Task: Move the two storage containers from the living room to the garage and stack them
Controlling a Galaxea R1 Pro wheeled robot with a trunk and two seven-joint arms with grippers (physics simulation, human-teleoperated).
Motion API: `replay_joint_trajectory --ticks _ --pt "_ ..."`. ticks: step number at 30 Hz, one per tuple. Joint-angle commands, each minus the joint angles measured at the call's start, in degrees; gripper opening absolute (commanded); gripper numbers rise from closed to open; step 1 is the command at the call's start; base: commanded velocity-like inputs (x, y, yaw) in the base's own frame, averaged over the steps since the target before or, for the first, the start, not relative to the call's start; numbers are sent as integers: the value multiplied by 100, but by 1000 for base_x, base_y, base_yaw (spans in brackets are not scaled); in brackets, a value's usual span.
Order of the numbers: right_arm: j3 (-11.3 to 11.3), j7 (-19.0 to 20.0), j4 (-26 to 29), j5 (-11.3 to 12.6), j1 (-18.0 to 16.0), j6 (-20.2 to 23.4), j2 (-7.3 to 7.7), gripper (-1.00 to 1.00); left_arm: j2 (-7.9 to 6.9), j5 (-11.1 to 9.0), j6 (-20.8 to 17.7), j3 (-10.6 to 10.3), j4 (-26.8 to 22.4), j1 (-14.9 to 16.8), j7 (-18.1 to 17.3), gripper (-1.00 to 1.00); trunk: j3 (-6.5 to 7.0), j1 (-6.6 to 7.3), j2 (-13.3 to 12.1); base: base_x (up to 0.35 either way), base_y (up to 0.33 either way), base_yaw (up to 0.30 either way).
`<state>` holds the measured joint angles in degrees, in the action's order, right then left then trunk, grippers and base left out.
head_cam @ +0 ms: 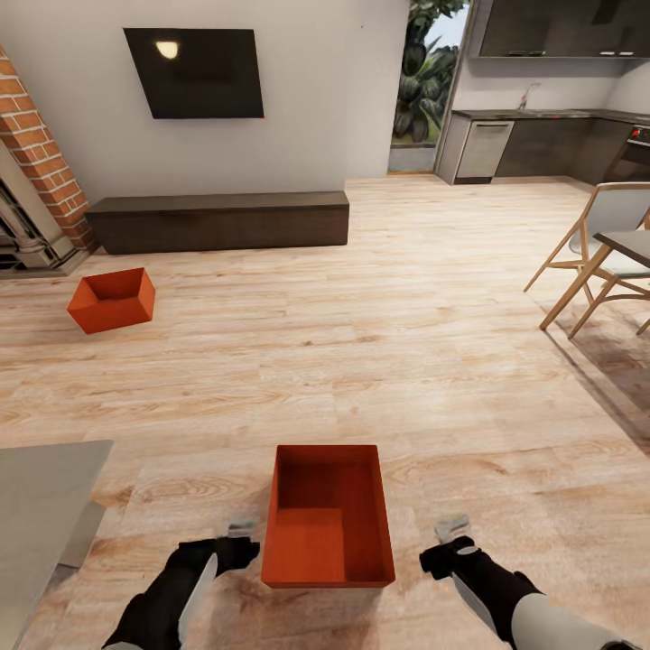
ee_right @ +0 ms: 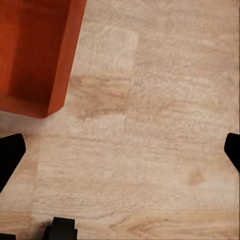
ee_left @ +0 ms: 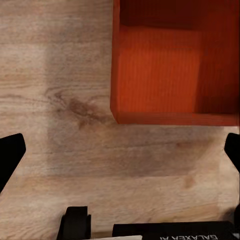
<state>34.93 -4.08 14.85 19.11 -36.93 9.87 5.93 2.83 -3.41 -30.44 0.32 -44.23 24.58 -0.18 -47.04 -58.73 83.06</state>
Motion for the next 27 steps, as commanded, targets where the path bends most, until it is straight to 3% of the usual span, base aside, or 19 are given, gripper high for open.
replay_joint_trajectory --ticks 1,4,7,10,15,20,23,27 --pt "39 -111 19 60 -88 58 -9 100 35 -31 -82 4 41 144 1 100 -5 0 2 0 0 0" --pt "21 -345 18 117 -351 89 -125 100 169 -17 -147 3 338 601 5 100 -5 0 2 0 0 0" --pt "16 -999 18 595 -585 34 -407 100 284 -6 -36 5 873 1115 25 100 -5 0 2 0 0 0" --pt "15 -1411 8 851 -650 -265 -724 100 418 44 238 -6 1104 1299 93 100 -5 0 2 0 0 0" --pt "10 -1745 -77 1136 -726 -494 -1145 100 589 138 322 -47 1356 1417 119 100 -5 0 2 0 0 0" --pt "13 -1865 -165 1556 -868 -508 -1259 100 667 343 346 -54 1630 1551 256 100 -5 0 2 0 0 0" --pt "14 -1888 -246 1638 -952 -495 -1311 100 685 335 353 -50 1752 1734 489 100 -5 0 2 0 0 0" --pt "14 -1893 -305 1653 -994 -495 -1326 100 689 326 354 -50 1779 1779 550 100 -5 0 2 0 0 0"
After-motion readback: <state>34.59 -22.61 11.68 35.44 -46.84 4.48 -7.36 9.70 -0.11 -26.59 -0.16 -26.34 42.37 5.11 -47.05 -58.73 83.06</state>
